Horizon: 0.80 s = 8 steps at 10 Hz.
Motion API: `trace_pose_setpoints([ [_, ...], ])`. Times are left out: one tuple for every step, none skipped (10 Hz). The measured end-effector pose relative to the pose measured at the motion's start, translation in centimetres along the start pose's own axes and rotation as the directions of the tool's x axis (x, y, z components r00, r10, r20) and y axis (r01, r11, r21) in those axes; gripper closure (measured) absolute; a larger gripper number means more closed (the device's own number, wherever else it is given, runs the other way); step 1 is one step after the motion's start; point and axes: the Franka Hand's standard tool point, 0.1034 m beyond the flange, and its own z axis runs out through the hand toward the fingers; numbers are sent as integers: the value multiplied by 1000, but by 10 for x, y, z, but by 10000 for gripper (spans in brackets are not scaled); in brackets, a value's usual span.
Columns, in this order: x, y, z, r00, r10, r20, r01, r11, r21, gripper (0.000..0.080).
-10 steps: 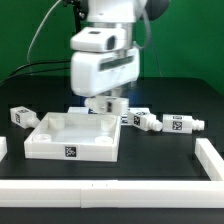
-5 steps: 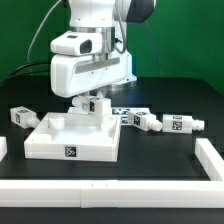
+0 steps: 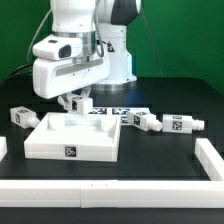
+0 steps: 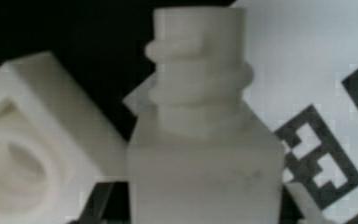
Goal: Assemble square table
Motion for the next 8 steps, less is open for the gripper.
trace_pose_setpoints([
  [-1, 3, 2, 1000, 6, -10, -6, 1000, -16, 535],
  [-1, 4, 5, 1000, 7, -14, -8, 1000, -21, 535],
  [0, 8, 7, 1000, 5, -19, -6, 1000, -29, 535],
  [4, 16, 5, 1000, 4, -18, -4, 1000, -29, 535],
  [10, 22, 6, 1000, -3, -22, 2, 999, -35, 535],
  [19, 30, 6, 1000, -5, -28, 4, 999, -43, 535],
  [35, 40, 6, 999, 2, -41, -5, 998, -57, 535],
  [51, 41, 5, 998, 10, -55, -14, 997, -69, 535],
])
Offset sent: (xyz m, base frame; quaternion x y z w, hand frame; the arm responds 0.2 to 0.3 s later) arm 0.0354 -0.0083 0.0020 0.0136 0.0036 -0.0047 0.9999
